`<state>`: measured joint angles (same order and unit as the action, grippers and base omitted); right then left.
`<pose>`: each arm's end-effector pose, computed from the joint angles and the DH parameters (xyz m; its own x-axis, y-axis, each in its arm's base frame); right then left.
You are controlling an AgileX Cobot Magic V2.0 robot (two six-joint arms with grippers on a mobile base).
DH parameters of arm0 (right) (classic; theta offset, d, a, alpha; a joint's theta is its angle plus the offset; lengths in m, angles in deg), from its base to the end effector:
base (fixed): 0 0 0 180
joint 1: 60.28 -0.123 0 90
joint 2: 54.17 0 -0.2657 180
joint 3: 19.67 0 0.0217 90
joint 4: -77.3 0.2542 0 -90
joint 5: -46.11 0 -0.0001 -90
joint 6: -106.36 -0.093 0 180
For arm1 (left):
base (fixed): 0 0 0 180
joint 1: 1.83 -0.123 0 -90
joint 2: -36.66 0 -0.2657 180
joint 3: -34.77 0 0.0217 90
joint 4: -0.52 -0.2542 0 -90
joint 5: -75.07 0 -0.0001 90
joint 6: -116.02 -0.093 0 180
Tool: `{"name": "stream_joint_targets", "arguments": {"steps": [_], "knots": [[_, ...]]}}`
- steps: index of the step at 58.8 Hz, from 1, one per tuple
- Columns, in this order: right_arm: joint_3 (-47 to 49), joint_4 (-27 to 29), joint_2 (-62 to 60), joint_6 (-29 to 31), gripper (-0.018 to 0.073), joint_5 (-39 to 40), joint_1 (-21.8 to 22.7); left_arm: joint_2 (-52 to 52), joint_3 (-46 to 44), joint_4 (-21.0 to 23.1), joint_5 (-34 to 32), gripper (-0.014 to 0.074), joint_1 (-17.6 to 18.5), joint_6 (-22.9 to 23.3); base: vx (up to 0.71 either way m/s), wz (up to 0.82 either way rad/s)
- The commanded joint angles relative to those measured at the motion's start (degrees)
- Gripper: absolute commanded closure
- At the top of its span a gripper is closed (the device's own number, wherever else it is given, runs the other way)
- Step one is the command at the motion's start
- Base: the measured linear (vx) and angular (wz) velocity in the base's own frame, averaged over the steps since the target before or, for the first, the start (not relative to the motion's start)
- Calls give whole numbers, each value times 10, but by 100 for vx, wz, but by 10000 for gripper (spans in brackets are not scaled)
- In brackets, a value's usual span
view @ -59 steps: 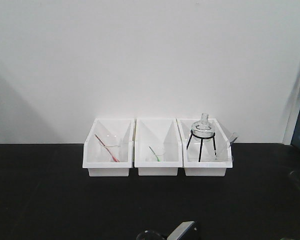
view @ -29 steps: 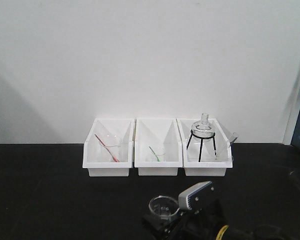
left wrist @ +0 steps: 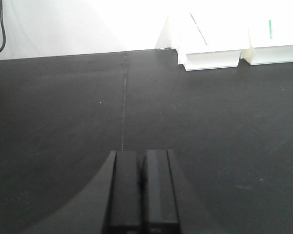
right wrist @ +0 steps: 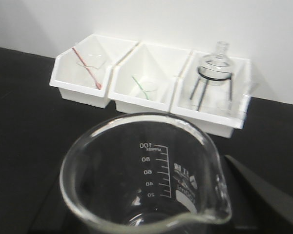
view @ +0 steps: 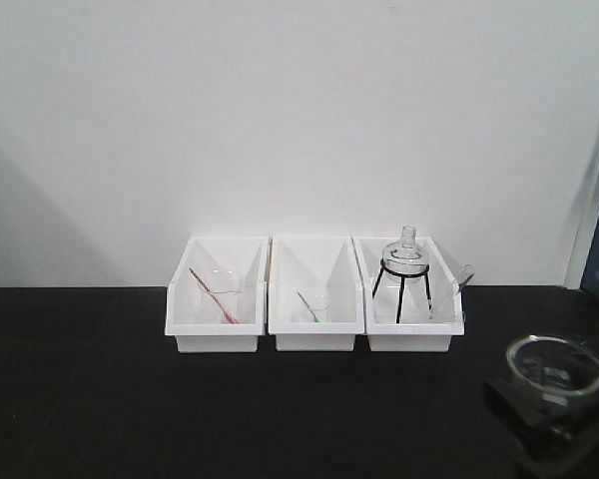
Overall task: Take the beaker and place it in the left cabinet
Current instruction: 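Hold the beaker in the right gripper and back away from the bench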
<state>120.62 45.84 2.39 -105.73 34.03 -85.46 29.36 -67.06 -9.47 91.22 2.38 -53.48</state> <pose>0.1828 0.0747 0.3120 -0.2656 -0.1019 -0.9587 -0.3227 0.9464 -0.0112 0.0793 -0.0013 0.1800 -0.1973 -0.0012 -0.9803 0.0231 0.9997 -0.0058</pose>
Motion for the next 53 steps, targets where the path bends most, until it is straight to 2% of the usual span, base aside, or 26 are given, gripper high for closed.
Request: {"name": "stream_joint_targets", "arguments": {"steps": [1, 9, 16, 53], "knots": [[-17, -3, -73, -1, 564, -3, 0, 5, -7, 0, -47, 593, 0, 2, 0, 0], [-51, -5, -165, -13, 564, -44, 0, 5, -7, 0, -47, 593, 0, 2, 0, 0], [-54, -5, -199, -15, 564, -80, 0, 5, -7, 0, -47, 593, 0, 2, 0, 0], [-55, -7, -210, -15, 564, -97, 0, 5, -7, 0, -47, 593, 0, 2, 0, 0]]}}
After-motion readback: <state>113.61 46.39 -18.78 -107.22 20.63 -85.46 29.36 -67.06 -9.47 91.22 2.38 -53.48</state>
